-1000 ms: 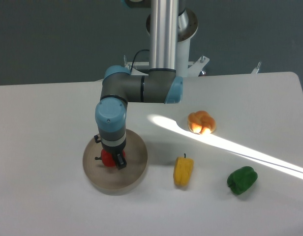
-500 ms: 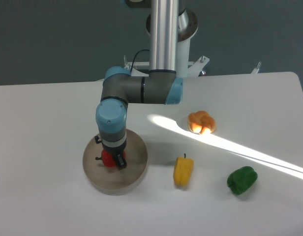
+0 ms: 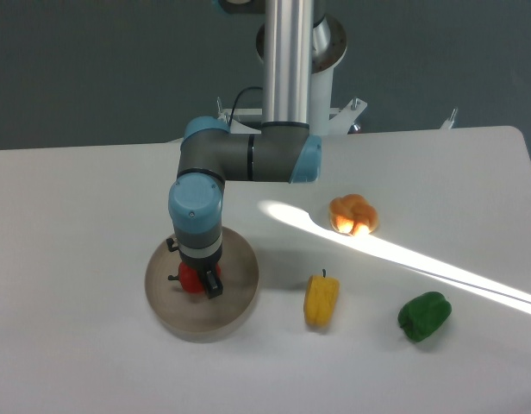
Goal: Place the red pepper on the plate
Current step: 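Hold the red pepper on the plate and open the gripper, then lift the open gripper up and away from the plate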
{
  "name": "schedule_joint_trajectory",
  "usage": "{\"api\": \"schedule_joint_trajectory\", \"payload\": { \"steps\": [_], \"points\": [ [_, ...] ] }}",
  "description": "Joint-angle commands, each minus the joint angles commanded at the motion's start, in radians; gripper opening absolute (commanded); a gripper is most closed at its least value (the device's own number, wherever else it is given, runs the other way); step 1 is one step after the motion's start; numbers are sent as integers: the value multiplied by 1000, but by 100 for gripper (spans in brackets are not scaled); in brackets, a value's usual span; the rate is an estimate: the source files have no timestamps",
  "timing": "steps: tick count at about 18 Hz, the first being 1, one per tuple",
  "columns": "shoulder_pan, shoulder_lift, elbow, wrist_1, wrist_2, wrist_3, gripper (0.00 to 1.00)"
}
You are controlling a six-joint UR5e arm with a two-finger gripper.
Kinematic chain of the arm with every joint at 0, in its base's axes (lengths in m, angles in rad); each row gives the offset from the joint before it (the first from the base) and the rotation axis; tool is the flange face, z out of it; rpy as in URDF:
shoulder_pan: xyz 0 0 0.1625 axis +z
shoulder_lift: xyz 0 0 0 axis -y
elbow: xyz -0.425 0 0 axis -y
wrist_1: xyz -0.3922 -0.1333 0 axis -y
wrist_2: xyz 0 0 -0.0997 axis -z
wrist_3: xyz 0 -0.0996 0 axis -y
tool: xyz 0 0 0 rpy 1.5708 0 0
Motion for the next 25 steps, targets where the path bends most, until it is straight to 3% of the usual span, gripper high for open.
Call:
{"api": "schedule_joint_trajectory", "payload": {
  "steps": [12,15,18,22,25],
  "points": [
    [31,38,32,-31,18,53,100],
    [72,64,60,-77,99,115,100],
    [141,75,92,-107,104,187,100],
    [237,72,156,-130,106,365,100],
    [282,69,164,-126,117,433,100]
  ]
}}
